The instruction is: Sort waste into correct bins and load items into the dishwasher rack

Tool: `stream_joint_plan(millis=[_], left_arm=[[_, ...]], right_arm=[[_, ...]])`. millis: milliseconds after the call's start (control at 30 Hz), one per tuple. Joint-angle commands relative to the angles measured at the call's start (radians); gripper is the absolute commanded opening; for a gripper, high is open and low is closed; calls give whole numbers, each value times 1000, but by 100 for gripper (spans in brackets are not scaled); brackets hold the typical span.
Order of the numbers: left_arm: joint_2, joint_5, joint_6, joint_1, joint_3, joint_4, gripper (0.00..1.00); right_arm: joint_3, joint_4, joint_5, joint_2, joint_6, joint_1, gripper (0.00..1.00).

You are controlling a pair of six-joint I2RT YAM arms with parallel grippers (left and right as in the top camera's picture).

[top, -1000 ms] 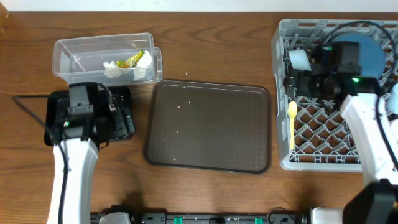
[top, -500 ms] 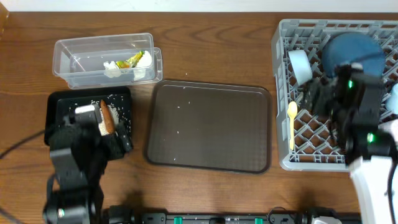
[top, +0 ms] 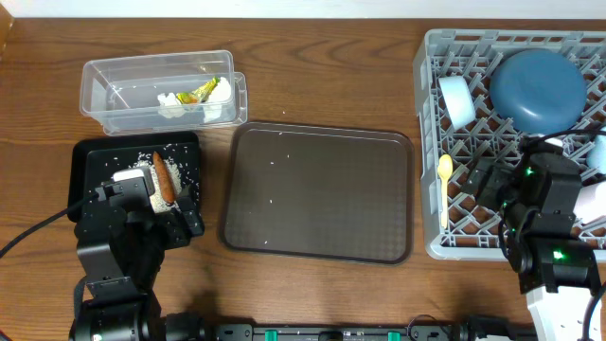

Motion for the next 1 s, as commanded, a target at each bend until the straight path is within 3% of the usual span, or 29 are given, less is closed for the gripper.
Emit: stream_joint_plan(millis=[0,700,967], left_arm=[[-1,10,10,2,-4,4,95],[-1,10,10,2,-4,4,95],[-1,10,10,2,-4,4,96]], right_arm=[[-7,-13,14,9,15,-1,99],[-17,-33,14,-9,15,2,99],[-170,18,17,-251,14,52,99]])
